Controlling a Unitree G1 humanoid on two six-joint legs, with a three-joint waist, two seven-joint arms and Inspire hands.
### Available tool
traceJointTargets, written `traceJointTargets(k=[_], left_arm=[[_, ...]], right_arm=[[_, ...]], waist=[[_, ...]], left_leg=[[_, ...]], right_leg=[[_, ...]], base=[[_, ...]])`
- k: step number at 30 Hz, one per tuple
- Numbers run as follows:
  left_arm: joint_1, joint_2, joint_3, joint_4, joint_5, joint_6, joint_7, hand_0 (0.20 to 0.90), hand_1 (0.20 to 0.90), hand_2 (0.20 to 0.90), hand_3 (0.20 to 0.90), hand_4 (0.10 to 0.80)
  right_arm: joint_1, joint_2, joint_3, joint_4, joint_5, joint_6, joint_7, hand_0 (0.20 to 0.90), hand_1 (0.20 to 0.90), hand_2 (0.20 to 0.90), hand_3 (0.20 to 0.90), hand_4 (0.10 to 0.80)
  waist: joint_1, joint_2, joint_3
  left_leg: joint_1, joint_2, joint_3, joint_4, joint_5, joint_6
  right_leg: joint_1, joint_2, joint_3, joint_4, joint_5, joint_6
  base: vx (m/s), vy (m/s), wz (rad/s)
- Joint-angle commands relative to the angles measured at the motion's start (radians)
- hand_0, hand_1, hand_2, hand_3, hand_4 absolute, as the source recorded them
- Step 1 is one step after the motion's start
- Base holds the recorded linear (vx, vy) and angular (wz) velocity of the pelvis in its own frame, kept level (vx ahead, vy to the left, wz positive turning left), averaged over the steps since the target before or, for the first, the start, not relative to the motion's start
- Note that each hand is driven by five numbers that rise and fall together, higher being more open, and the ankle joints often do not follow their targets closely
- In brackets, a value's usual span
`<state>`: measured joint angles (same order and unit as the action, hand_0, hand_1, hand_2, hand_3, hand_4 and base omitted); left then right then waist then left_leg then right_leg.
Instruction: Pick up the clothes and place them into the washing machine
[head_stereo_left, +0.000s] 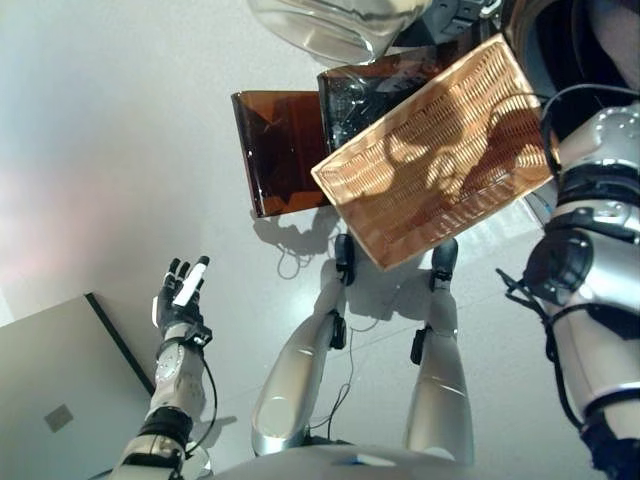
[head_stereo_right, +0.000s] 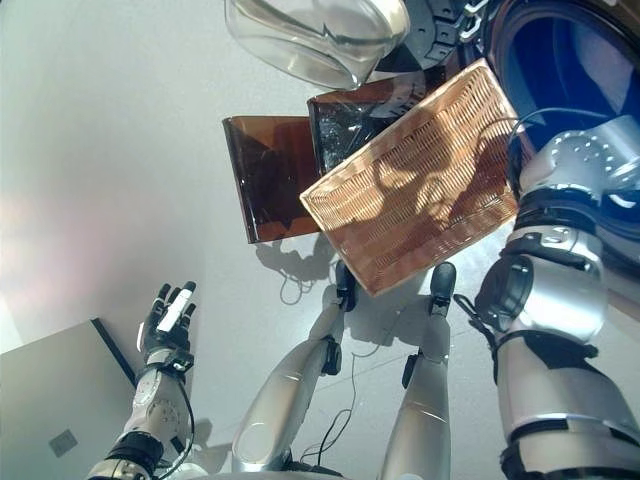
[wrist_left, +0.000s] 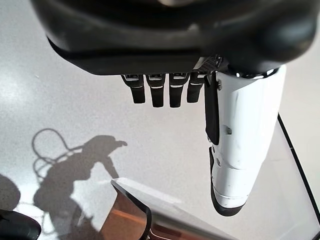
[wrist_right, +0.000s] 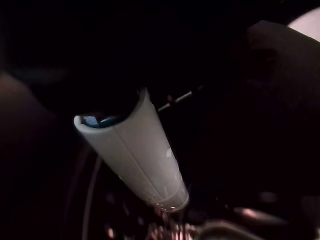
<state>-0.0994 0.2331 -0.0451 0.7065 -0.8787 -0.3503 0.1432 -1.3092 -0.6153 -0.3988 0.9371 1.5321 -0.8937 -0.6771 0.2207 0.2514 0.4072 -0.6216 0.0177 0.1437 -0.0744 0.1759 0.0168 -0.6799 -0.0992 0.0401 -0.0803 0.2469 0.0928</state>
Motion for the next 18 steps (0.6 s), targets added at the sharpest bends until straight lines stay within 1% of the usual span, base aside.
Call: traceJointTargets(k=[1, 8, 15, 17, 18], left_arm=[[0.075, 0.087, -0.024, -0.003, -0.017, -0.064, 0.054, 0.9, 0.9, 0.9, 0.9, 0.8], [0.075, 0.093, -0.014, 0.011, -0.013, -0.061, 0.062, 0.9, 0.9, 0.9, 0.9, 0.8], [0.08, 0.095, -0.009, 0.011, -0.002, -0.059, 0.064, 0.9, 0.9, 0.9, 0.9, 0.8], [0.086, 0.098, -0.002, 0.009, -0.001, -0.056, 0.06, 0.9, 0.9, 0.9, 0.9, 0.8], [0.087, 0.098, -0.002, 0.008, 0.0, -0.056, 0.06, 0.9, 0.9, 0.9, 0.9, 0.8]], right_arm=[[-0.066, -0.199, 0.187, -0.054, -0.197, -0.028, -0.027, 0.9, 0.9, 0.9, 0.9, 0.8], [-0.067, -0.212, 0.199, 0.003, -0.243, 0.005, -0.071, 0.9, 0.9, 0.9, 0.9, 0.8], [-0.053, -0.207, 0.204, -0.018, -0.298, 0.028, -0.114, 0.9, 0.9, 0.9, 0.9, 0.8], [-0.046, -0.222, 0.215, -0.018, -0.358, 0.066, -0.147, 0.9, 0.9, 0.9, 0.9, 0.8], [-0.047, -0.222, 0.215, -0.02, -0.364, 0.069, -0.153, 0.9, 0.9, 0.9, 0.9, 0.8]], waist=[[0.016, 0.071, -0.144], [0.014, 0.069, -0.155], [0.013, 0.066, -0.159], [0.012, 0.063, -0.159], [0.012, 0.063, -0.16]], left_leg=[[0.033, -0.007, -0.049, -0.013, -0.058, -0.099], [0.035, -0.003, -0.045, -0.013, -0.057, -0.096], [0.04, -0.002, -0.042, -0.013, -0.056, -0.093], [0.041, -0.004, -0.042, -0.013, -0.055, -0.091], [0.041, -0.004, -0.042, -0.013, -0.055, -0.091]], right_leg=[[0.006, 0.044, -0.071, 0.102, -0.112, 0.008], [0.001, 0.047, -0.067, 0.106, -0.112, 0.005], [0.004, 0.049, -0.066, 0.103, -0.113, 0.006], [0.007, 0.049, -0.066, 0.102, -0.111, 0.006], [0.008, 0.049, -0.067, 0.102, -0.111, 0.006]], base=[[0.0, 0.0, 0.0], [-0.002, 0.003, 0.0], [-0.004, 0.0, 0.0], [-0.036, 0.001, 0.0], [0.0, 0.0, 0.0]])
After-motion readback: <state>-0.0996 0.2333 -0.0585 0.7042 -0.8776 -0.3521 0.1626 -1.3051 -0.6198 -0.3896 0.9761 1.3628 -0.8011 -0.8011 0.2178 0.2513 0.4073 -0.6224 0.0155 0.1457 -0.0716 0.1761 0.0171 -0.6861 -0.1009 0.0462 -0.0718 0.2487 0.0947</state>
